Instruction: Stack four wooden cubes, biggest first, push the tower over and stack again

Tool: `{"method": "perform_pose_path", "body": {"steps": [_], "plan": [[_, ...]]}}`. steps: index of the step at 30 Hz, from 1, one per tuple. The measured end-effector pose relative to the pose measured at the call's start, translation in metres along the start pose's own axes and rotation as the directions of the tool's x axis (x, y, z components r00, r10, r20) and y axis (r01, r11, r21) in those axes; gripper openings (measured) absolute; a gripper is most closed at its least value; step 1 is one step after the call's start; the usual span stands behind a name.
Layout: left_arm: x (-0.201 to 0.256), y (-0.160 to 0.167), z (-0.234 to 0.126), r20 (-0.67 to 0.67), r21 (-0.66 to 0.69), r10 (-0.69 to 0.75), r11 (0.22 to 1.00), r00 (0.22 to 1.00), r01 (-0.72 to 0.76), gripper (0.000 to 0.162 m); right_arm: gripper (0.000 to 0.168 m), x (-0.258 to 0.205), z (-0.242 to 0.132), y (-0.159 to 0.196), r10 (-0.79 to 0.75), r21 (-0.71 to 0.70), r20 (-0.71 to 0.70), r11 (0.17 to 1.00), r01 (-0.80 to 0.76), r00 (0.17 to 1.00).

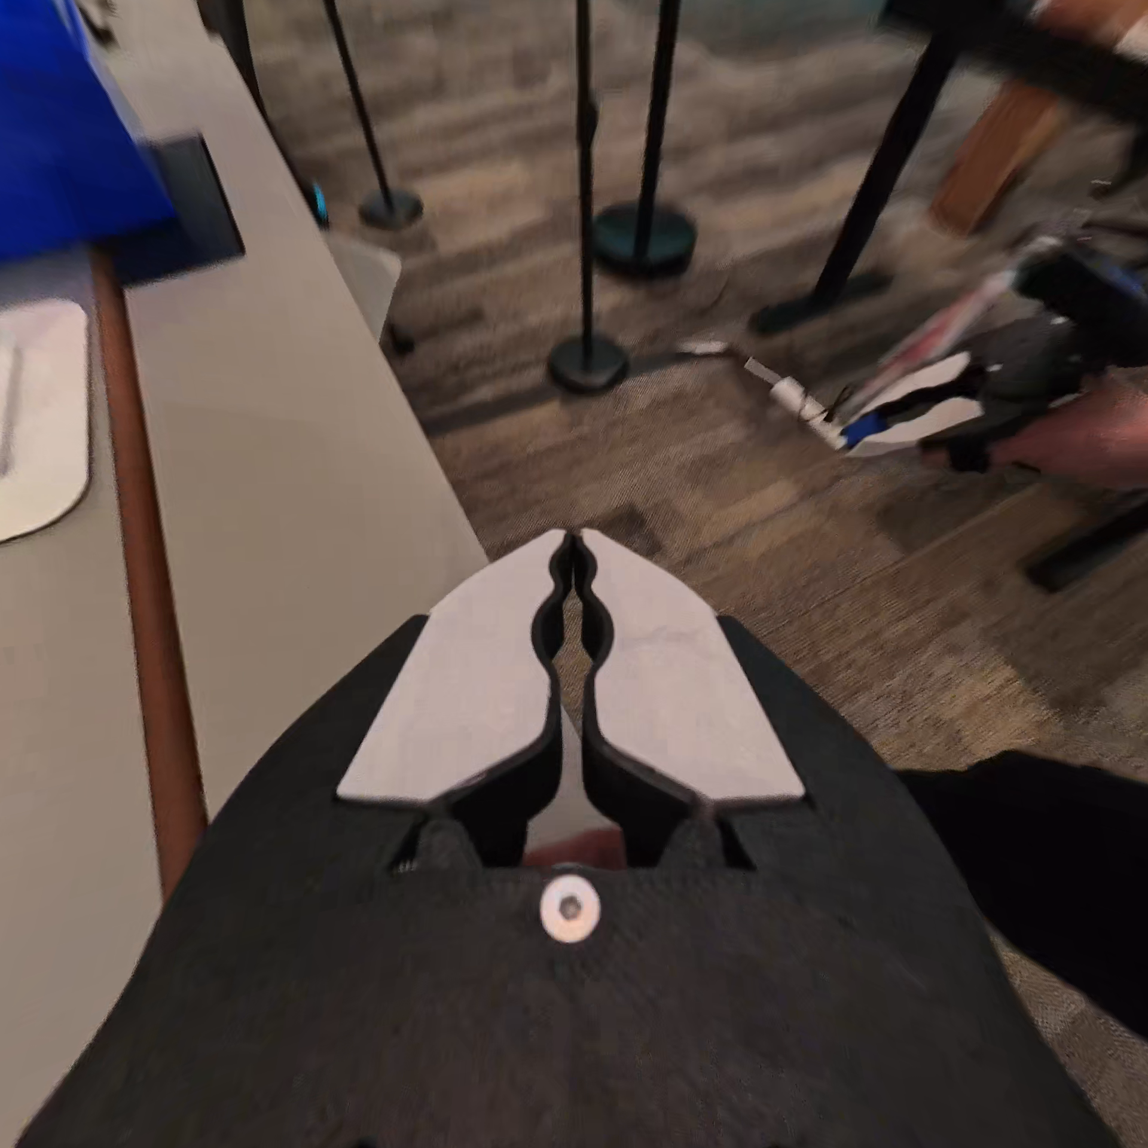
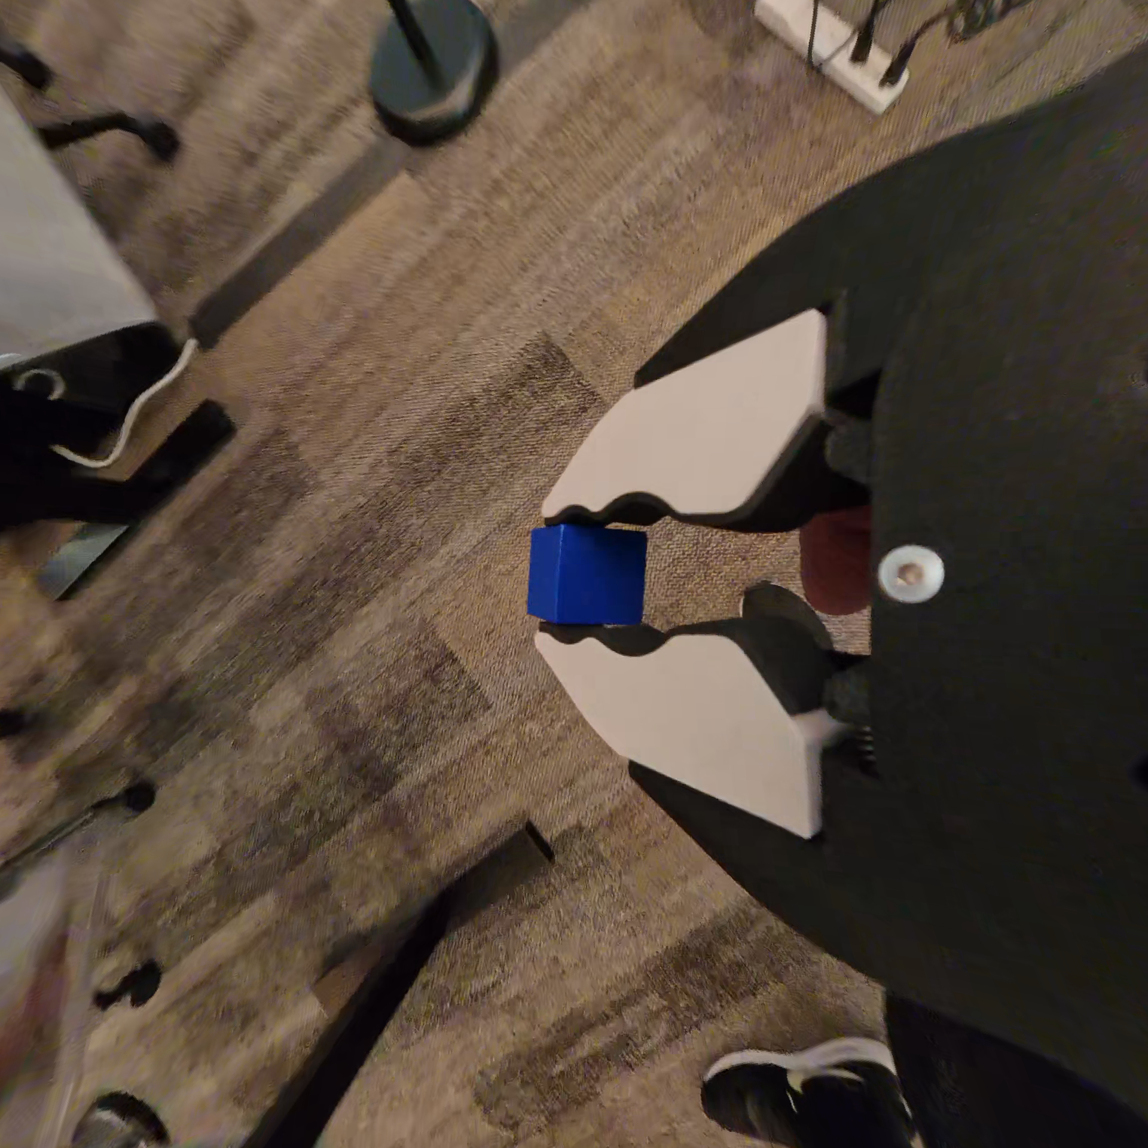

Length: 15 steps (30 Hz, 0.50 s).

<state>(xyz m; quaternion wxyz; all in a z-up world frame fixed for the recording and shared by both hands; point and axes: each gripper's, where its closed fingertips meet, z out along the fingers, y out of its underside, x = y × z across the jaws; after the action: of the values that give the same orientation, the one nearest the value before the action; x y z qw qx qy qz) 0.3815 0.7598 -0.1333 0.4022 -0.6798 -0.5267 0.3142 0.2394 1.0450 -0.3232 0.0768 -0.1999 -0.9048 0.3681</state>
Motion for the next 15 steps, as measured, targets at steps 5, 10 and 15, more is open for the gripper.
{"method": "perform_pose_path", "body": {"steps": [5,10,15], "plan": [[0.021,0.064,-0.211,-0.046,0.031,-0.106,0.994,0.993,0.108,0.000,0.029,-0.173,-0.091,-0.092,-0.066,0.024,-0.052,0.997,0.067,0.996],[-0.048,0.133,-0.416,0.125,0.094,-0.320,0.946,0.939,0.310,0.000,0.029,-0.356,-0.104,-0.198,-0.101,0.117,0.012,0.988,0.098,0.995],[-0.132,0.147,-0.540,0.274,0.188,-0.343,0.935,0.898,0.300,0.000,0.029,-0.511,-0.076,-0.314,-0.176,0.213,0.188,0.968,0.135,0.966]]}}
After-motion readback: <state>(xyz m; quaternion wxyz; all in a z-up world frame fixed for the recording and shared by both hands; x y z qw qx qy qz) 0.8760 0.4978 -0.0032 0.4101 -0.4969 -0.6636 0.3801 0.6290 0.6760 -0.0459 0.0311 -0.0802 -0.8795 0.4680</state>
